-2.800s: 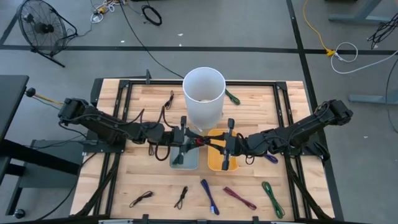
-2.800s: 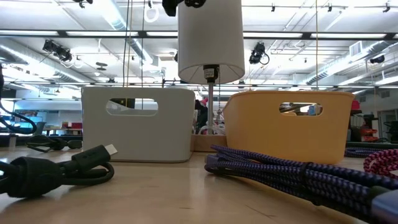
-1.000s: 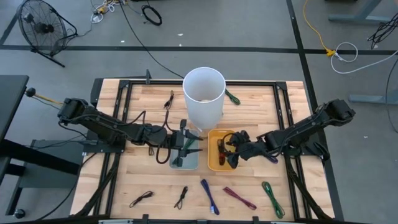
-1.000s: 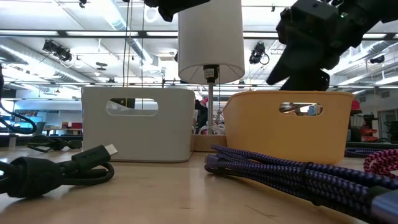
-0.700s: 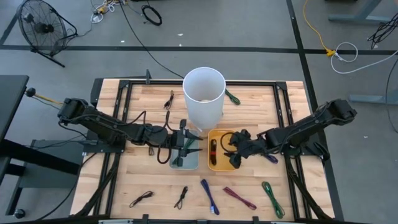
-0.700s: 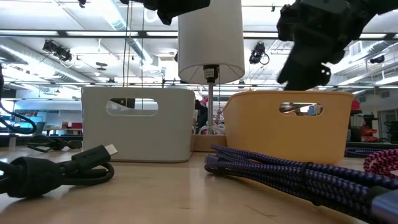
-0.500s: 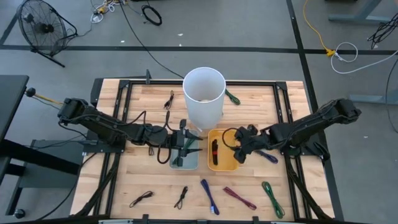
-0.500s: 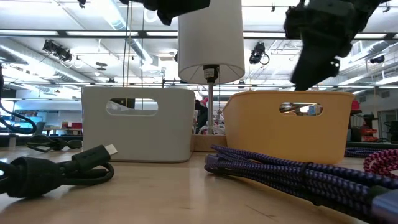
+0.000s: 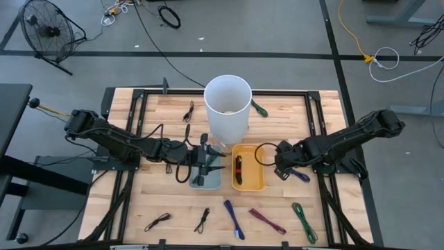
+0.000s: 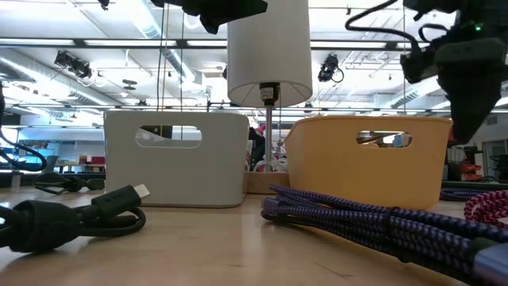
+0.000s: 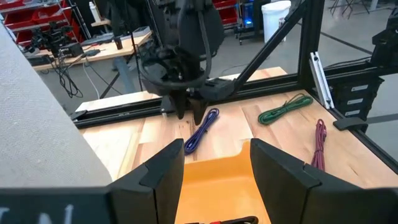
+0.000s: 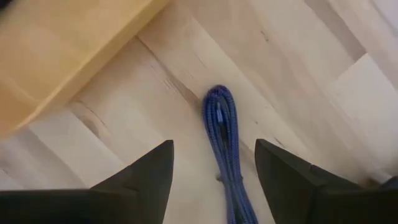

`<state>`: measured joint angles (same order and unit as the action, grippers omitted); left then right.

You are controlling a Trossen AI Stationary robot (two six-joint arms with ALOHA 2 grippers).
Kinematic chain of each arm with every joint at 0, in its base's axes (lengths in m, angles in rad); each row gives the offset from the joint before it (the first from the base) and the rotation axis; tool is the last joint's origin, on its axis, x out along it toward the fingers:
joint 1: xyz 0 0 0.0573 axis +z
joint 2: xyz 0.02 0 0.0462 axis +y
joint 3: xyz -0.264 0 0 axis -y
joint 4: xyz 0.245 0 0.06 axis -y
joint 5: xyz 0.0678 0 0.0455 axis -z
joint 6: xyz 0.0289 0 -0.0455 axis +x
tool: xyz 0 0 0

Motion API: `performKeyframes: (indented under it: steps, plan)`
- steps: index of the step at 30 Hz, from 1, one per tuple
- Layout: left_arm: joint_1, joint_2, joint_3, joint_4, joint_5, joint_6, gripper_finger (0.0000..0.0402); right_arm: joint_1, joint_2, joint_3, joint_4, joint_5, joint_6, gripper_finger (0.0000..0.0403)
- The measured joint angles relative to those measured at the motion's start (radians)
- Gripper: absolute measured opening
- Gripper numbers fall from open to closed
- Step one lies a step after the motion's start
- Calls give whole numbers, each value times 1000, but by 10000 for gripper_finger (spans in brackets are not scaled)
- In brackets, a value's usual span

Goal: Pick & Place USB Port
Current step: Put the blue charger cable into the gray bin

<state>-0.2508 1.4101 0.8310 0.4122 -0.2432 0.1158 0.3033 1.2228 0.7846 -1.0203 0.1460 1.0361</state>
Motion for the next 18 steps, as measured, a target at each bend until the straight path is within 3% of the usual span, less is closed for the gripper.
performKeyframes:
  steps: [7,18]
  plan:
    - [0,0,0,-5,0,0,190,11,0,-120,15,-72,37,224]
    - [1,0,0,-7,0,-1,190,11,1,-270,241,-140,48,224]
